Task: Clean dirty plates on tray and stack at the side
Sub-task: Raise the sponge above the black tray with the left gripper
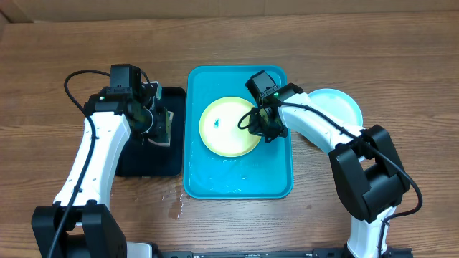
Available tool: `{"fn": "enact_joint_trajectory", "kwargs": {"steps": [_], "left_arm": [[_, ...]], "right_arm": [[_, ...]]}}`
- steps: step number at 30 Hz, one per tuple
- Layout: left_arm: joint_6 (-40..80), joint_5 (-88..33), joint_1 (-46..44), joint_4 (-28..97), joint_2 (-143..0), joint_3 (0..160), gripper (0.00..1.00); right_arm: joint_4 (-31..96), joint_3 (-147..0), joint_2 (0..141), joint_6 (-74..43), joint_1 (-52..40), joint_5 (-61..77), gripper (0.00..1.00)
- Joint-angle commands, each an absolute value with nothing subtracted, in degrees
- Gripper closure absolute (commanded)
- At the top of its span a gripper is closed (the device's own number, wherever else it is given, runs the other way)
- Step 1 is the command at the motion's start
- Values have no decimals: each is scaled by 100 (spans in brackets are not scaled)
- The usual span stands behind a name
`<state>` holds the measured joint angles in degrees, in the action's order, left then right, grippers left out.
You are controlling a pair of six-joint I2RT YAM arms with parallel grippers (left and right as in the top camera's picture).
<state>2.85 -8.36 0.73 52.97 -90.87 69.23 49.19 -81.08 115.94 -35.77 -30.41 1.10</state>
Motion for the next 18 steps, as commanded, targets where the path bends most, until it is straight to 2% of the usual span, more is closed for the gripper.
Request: {"fn": "enact_joint_trajectory", "kwargs": {"steps": [1,18], "left_arm": [[342,-834,34,5277,-9065,6897,96],[491,-497,-16,5196,-9065,6897,96]], "right_arm": [[4980,-8095,11614,-3564,-3070,54,96],[4928,-8095,11614,-3564,-3070,54,96]]}}
